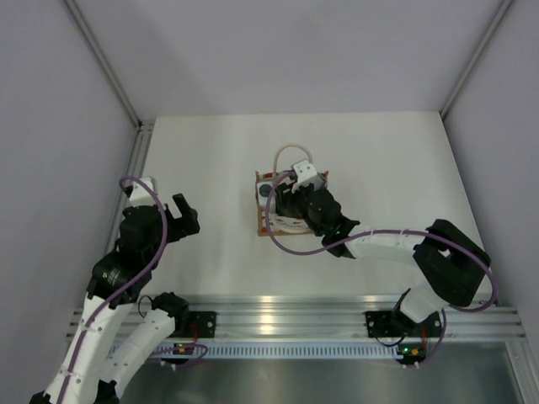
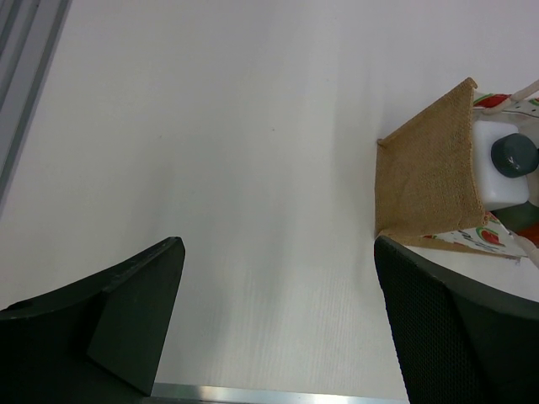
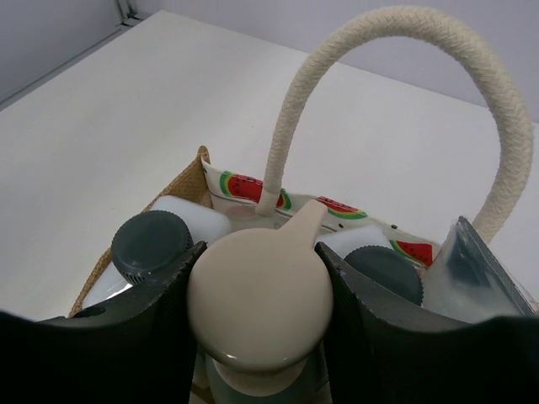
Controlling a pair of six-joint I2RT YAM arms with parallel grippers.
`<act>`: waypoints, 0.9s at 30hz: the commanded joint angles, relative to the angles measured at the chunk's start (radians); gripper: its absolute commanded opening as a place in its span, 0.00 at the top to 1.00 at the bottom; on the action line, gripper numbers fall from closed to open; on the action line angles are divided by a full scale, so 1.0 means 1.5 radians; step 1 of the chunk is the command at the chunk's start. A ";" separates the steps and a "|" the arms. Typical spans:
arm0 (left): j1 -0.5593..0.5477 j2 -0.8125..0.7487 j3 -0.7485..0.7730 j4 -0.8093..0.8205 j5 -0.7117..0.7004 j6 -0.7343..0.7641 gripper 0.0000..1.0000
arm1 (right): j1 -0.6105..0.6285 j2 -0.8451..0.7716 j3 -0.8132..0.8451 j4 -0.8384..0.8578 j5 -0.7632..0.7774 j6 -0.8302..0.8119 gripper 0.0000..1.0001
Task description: Take the personal care products out of the canvas bag
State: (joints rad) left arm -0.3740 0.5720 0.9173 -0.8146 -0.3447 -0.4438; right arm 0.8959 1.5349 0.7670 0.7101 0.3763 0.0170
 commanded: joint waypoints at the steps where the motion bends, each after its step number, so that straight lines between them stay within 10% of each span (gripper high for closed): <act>1: -0.002 -0.001 -0.007 0.032 0.008 0.006 0.02 | -0.006 0.005 -0.011 0.090 -0.030 -0.005 0.86; 3: -0.001 0.000 -0.007 0.033 0.008 0.006 0.02 | -0.006 -0.005 -0.010 0.094 -0.047 -0.005 1.00; 27: -0.001 -0.009 -0.009 0.034 0.004 0.004 0.02 | -0.005 -0.124 0.071 0.012 -0.062 -0.069 1.00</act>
State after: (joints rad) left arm -0.3740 0.5713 0.9096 -0.8143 -0.3378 -0.4435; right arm 0.8917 1.4433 0.7856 0.5690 0.3008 -0.0757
